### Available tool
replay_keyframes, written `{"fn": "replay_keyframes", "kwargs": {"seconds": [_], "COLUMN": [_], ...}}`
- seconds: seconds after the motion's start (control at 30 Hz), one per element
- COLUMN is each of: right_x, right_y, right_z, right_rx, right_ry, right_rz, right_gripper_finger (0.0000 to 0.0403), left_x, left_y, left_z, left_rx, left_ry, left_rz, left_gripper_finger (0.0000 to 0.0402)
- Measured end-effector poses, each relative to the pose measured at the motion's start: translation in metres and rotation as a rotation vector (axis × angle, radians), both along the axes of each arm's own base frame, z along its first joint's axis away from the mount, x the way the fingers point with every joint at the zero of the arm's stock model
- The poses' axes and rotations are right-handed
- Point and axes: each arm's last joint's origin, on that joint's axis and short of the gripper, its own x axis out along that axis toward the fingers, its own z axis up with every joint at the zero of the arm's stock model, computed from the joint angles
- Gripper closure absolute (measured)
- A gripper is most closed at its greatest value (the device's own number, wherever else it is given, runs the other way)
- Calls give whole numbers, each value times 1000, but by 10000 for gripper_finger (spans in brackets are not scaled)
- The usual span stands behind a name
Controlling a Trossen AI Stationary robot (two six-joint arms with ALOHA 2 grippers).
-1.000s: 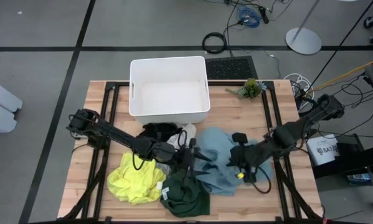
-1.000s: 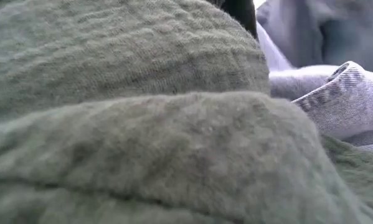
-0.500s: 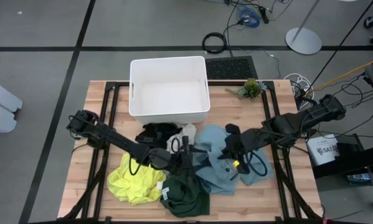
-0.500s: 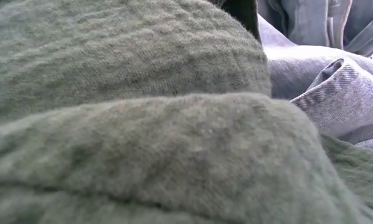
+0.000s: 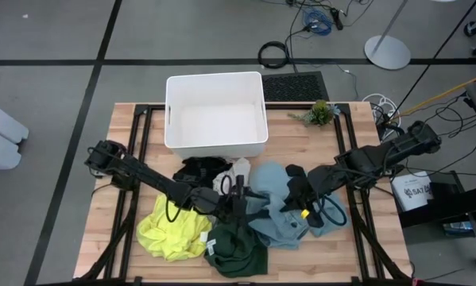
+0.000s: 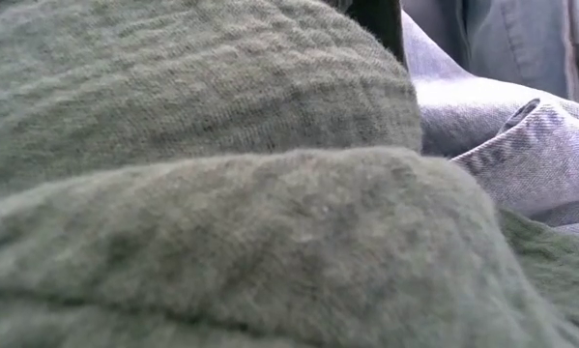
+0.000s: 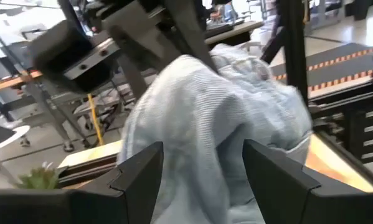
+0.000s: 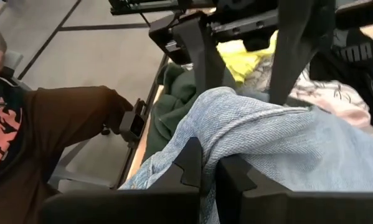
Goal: Fold laundry
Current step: Fold the denim pants
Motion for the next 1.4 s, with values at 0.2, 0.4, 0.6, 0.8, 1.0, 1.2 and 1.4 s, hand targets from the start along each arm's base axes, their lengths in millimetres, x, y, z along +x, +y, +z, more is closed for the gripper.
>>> {"fn": "replay_keyframes", "kwargs": {"seconds": [0.2,0.4,0.6,0.8,1.0,1.2,1.4], "right_x": [7,10,6,-1,-12,-23,-49], "right_y": [3,4,6,4,-1,-6,1], "right_z": [-1,-4,-9,-2,27,49,37], "right_rx": [2,-10,-164,-337,-359,-223,-303], "right_ry": [-25,-16,-23,-67,-44,12,169], "right_rz": [11,12,123,145,39,-89,-225], "right_gripper_finger": [395,395,367,273,192,166,175], "left_x": [0,2,2,2,1,-2,-10], "left_y": [2,7,5,6,8,13,19], "left_z": [4,4,0,-1,2,9,25], "left_rx": [-15,-79,-80,-75,-78,-78,-147], "left_ry": [-35,-36,-2,9,-6,-21,-71], "left_rz": [42,44,16,38,101,184,250], "left_gripper_finger": [171,262,387,396,399,400,400]}}
